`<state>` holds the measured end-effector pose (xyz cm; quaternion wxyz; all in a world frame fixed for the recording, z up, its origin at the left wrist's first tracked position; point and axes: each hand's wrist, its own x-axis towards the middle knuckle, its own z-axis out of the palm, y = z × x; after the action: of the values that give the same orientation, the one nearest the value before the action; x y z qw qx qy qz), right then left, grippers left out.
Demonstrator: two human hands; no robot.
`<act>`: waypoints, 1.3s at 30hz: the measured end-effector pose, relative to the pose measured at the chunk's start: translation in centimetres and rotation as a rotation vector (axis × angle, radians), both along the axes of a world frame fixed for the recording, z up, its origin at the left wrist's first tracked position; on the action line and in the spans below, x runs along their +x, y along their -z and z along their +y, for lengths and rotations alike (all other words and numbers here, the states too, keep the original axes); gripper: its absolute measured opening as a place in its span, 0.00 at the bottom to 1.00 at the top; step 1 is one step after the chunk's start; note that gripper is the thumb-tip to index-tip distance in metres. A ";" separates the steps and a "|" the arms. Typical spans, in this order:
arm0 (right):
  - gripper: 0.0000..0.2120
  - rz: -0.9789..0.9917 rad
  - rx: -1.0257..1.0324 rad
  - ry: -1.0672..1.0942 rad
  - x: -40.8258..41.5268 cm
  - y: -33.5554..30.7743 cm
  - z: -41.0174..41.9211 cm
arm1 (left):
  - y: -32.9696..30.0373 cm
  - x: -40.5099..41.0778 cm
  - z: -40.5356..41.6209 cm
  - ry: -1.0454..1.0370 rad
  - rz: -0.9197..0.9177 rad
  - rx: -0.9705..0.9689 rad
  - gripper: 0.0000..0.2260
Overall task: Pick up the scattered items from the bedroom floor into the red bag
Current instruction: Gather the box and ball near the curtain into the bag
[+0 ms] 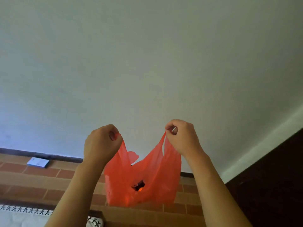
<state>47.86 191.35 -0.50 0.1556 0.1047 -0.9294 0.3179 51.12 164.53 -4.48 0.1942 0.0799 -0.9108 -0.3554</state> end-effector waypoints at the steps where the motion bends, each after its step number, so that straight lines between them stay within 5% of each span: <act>1: 0.07 -0.006 0.001 -0.023 -1.5 0.1 -0.3 | 0.1 -0.9 -0.1 -0.024 -0.009 0.000 0.03; 15: 0.08 -0.024 -0.007 -0.333 -19.4 2.7 -3.6 | 1.0 -11.8 0.3 -0.273 -0.036 0.007 0.05; 39: 0.08 -0.138 -0.037 -0.657 -34.1 2.9 -26.0 | 3.3 -19.0 -17.8 -0.605 -0.081 0.105 0.06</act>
<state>13.77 165.39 -3.35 -0.0167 0.3741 -0.8484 0.3741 32.12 146.76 -7.78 0.2506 0.3716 -0.8329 -0.3246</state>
